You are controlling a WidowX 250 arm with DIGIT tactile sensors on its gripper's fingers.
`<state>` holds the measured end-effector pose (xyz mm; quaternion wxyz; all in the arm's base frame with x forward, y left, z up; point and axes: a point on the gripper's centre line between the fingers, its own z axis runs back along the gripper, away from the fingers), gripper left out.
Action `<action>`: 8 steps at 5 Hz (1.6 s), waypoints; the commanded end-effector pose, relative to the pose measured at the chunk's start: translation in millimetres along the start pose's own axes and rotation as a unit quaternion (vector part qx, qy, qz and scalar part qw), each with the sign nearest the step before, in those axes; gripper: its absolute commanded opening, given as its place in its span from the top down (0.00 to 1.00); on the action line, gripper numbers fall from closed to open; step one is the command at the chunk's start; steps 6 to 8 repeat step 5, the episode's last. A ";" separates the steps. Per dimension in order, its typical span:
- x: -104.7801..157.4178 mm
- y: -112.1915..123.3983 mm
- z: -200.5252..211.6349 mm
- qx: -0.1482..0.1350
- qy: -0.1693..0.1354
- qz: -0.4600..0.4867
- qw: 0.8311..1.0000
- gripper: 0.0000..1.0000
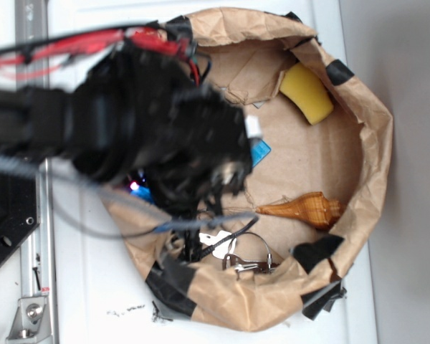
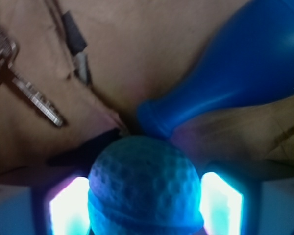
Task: Grab the blue ball.
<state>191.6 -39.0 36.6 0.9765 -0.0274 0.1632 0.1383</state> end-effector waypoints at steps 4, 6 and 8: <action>11.4 46.9 149.2 0.037 -0.323 -0.037 0.945 1.00; 17.6 46.0 143.3 0.029 -0.315 -0.041 0.948 1.00; 17.6 46.0 143.3 0.029 -0.315 -0.041 0.948 1.00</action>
